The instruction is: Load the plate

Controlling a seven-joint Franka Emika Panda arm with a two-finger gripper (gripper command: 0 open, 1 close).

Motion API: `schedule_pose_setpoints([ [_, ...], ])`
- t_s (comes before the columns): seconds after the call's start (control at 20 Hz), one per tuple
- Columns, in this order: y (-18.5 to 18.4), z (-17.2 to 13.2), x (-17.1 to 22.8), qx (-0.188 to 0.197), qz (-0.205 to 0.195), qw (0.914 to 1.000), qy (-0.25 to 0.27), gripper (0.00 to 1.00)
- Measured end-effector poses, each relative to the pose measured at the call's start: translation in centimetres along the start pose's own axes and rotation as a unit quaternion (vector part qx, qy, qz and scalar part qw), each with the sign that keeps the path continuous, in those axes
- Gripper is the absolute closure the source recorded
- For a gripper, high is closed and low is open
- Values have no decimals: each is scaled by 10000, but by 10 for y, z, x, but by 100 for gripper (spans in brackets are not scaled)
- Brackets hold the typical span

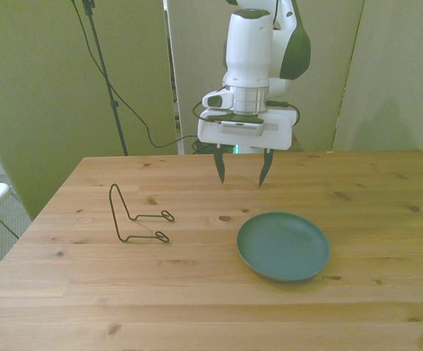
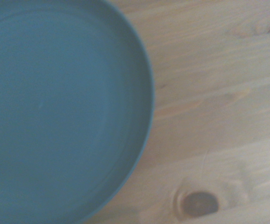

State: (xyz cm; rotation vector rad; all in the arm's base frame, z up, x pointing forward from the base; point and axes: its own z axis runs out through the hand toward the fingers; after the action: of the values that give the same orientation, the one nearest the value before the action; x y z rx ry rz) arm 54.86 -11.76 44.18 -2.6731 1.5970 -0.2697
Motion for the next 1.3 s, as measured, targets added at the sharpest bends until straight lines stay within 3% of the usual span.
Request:
schedule_pose_setpoints([
  [0.35,-12,24,50,187,452,9985,-252,0],
  [0.8,-13,54,52,518,315,9936,-951,0],
  [1.1,-27,70,51,602,118,9918,-1117,0],
  [1.3,-39,84,49,758,186,9893,-1230,0],
])
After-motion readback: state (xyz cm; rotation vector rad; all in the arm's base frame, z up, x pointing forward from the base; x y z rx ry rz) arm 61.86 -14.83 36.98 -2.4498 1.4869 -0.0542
